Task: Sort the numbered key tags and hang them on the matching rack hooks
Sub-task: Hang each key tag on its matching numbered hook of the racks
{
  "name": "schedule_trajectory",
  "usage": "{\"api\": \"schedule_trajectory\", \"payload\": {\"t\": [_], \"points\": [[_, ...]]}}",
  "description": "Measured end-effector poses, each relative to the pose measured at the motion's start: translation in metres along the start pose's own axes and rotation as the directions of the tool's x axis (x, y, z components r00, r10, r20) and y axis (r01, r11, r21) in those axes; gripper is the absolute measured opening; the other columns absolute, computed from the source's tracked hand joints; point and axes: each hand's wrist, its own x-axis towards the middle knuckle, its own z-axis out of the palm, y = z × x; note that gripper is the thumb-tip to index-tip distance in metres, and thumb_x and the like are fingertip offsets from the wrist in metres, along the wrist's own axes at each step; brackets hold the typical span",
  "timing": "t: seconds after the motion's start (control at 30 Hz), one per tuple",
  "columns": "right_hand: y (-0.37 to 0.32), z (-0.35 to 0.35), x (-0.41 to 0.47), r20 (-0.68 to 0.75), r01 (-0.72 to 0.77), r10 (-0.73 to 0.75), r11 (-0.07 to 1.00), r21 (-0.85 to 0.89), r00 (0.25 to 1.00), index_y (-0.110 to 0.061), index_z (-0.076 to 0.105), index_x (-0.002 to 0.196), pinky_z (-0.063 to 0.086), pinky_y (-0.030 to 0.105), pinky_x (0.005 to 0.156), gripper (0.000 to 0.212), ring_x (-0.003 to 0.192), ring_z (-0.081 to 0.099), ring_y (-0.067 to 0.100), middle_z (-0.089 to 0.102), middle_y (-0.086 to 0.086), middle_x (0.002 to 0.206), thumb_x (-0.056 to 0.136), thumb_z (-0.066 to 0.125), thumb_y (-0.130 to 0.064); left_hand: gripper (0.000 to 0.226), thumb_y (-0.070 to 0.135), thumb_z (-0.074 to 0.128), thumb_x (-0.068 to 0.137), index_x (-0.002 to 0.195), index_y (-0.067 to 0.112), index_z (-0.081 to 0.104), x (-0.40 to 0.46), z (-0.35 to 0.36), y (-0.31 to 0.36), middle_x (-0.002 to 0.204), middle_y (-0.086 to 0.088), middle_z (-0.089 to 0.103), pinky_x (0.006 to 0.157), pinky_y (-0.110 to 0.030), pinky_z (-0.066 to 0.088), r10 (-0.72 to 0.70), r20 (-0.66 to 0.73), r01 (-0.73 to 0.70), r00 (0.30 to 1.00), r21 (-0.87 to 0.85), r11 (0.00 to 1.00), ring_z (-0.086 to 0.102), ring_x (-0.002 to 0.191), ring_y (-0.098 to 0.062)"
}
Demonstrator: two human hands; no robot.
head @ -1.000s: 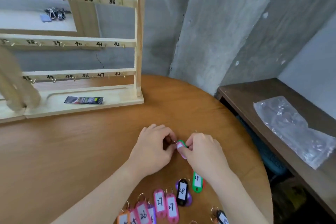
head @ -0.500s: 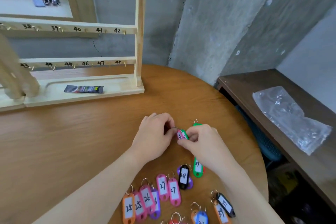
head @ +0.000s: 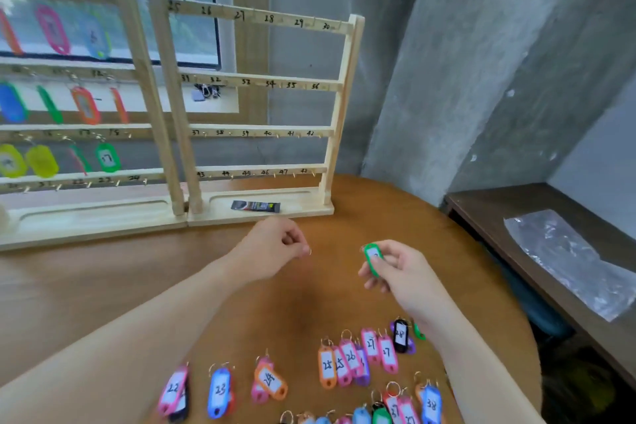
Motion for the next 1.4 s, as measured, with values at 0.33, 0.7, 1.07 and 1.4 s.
{"api": "schedule_trajectory", "payload": {"t": [0.33,0.7,1.07,1.4], "points": [[-0.080,0.158,-0.010,0.199,-0.015,-0.037,0.968,0.251,0.979,-0.013,0.064,0.105,0.044,0.035,0.066,0.017,0.059,0.054,0.014,0.051,-0.001,0.066,0.107,0.047,-0.016,0.014,0.017,0.064,0.096,0.082,0.016,0.064,-0.134,-0.155,-0.066,0.069,0.012,0.074,0.061,-0.039,0.051,-0.172,-0.272,0.207,0.947,0.103,0.973,0.064,0.067,-0.021],[-0.169,0.275,0.014,0.193,0.220,-0.274,0.940,0.262,0.942,-0.007,0.064,0.098,0.044,0.038,0.064,0.017,0.058,0.054,0.020,0.056,-0.001,0.060,0.104,0.056,-0.020,0.010,0.016,0.066,0.096,0.086,0.017,0.069,-0.186,-0.261,-0.085,0.075,0.006,0.074,0.059,-0.018,0.045,-0.129,-0.454,0.236,0.882,0.186,0.954,0.061,0.068,-0.005],[-0.200,0.301,0.082,0.010,0.255,-0.268,0.929,0.268,0.963,-0.018,0.064,0.100,0.044,0.024,0.054,0.016,0.057,0.062,0.019,0.062,0.006,0.076,0.106,0.052,-0.025,0.014,0.020,0.057,0.102,0.089,0.024,0.061,-0.140,-0.285,-0.089,0.077,0.009,0.069,0.067,-0.023,0.043,-0.023,-0.461,0.110,0.887,0.162,0.981,0.060,0.069,0.001],[-0.189,0.313,0.102,0.068,0.186,-0.211,0.947,0.263,0.975,-0.012,0.065,0.102,0.042,0.017,0.046,0.019,0.049,0.059,0.014,0.060,0.004,0.072,0.106,0.050,-0.023,0.015,0.016,0.058,0.100,0.087,0.021,0.063,-0.085,-0.260,-0.092,0.072,0.009,0.069,0.067,-0.030,0.052,-0.016,-0.499,0.050,0.867,0.056,0.997,0.062,0.066,-0.003]]}}
